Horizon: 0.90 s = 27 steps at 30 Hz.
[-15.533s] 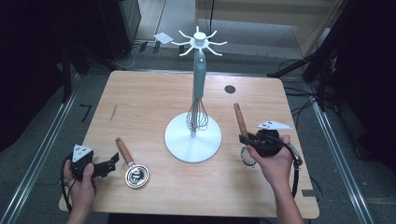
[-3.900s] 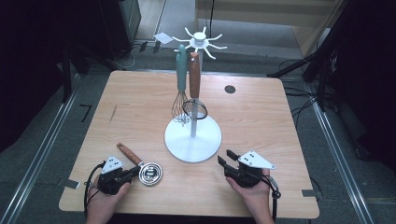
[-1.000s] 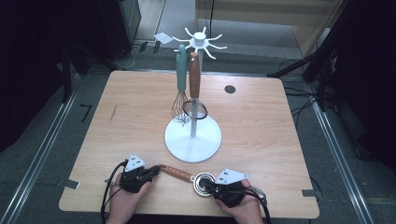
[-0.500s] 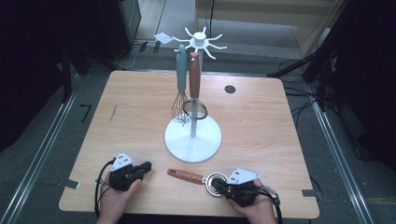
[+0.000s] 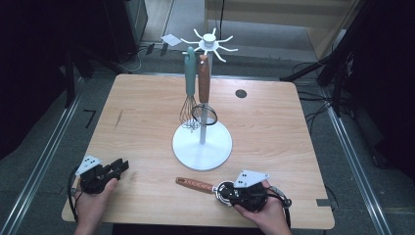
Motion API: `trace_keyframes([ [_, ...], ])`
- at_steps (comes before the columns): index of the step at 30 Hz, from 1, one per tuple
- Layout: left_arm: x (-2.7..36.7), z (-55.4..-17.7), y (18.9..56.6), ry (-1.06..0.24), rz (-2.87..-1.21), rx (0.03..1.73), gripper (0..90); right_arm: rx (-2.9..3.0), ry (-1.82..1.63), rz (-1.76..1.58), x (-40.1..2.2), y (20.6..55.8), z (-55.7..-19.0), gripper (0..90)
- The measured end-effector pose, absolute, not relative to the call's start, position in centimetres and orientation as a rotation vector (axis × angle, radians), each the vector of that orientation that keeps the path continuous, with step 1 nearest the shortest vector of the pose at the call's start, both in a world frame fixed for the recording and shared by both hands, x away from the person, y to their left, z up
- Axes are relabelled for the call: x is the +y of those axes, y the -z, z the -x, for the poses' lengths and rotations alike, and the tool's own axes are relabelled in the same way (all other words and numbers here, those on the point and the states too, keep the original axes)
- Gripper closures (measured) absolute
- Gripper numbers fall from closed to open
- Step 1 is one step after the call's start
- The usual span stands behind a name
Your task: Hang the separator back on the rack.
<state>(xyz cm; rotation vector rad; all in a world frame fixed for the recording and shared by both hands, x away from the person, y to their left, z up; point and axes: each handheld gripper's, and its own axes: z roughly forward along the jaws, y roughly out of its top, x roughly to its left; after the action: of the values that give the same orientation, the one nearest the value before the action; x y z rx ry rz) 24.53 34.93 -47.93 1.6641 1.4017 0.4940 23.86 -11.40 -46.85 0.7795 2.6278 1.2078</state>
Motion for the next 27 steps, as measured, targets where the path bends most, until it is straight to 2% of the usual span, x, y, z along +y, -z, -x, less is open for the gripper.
trace_keyframes([
  [9, 35.6, -24.8, 48.4, -0.506, -1.663, 1.422, 63.0, 2.766, -0.985, -0.768, -9.6, 45.3, -26.0, 57.4],
  [13, 35.6, -24.9, 48.4, -0.527, -1.667, 1.427, 58.7, 2.849, -0.899, -0.688, -8.2, 44.7, -26.8, 59.7],
  [20, 35.3, -25.0, 48.5, -0.549, -1.684, 1.439, 48.7, 2.931, -0.706, -0.548, -5.7, 44.6, -27.7, 57.8],
  [27, 34.9, -25.1, 48.5, -0.570, -1.714, 1.440, 46.6, 2.991, -0.607, -0.488, -4.2, 44.7, -28.0, 59.1],
])
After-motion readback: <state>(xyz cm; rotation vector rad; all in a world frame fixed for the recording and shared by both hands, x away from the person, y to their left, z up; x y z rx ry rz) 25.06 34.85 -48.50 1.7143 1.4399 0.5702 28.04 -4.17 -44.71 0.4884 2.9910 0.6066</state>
